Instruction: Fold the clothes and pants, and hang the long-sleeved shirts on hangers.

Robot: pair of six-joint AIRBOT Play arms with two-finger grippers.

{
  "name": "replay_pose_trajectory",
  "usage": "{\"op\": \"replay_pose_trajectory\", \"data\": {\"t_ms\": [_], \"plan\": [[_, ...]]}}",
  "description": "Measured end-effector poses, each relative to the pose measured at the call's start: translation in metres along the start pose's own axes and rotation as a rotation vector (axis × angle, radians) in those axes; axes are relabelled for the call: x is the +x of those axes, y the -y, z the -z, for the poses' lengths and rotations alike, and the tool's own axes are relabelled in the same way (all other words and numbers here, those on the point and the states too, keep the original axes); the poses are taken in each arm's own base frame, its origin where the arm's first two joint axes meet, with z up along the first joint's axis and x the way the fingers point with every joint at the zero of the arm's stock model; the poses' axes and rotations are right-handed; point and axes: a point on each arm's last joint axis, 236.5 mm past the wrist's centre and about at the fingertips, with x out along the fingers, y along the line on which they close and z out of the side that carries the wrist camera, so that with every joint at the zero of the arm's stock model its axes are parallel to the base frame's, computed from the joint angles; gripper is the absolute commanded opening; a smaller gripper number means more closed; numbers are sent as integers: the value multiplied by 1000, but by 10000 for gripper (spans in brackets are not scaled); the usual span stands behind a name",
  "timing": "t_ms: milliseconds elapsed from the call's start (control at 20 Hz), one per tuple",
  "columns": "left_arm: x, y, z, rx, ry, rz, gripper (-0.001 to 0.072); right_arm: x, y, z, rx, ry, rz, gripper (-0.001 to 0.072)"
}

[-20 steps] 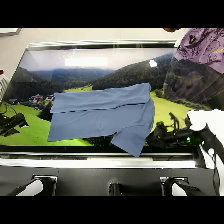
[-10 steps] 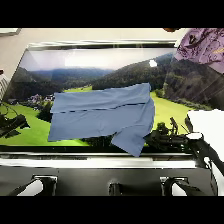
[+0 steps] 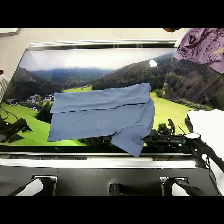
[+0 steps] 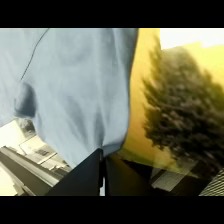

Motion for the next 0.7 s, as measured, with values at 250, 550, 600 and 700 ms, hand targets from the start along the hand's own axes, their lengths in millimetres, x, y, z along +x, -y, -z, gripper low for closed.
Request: {"op": "replay_pose_trajectory", "data": {"t_ms": [250, 550, 600, 700], "plan": [[41, 8, 28, -44, -71, 194, 540, 0, -5, 5, 6, -22, -22, 23], [69, 19, 45, -36, -111, 293, 535, 0, -9, 11, 3, -49, -39, 23], [70, 21, 43, -38, -104, 307, 535, 0, -10, 13, -1, -55, -43, 23], [73, 25, 40, -35, -91, 332, 535, 0, -11, 15, -9, -66, -50, 23]]}}
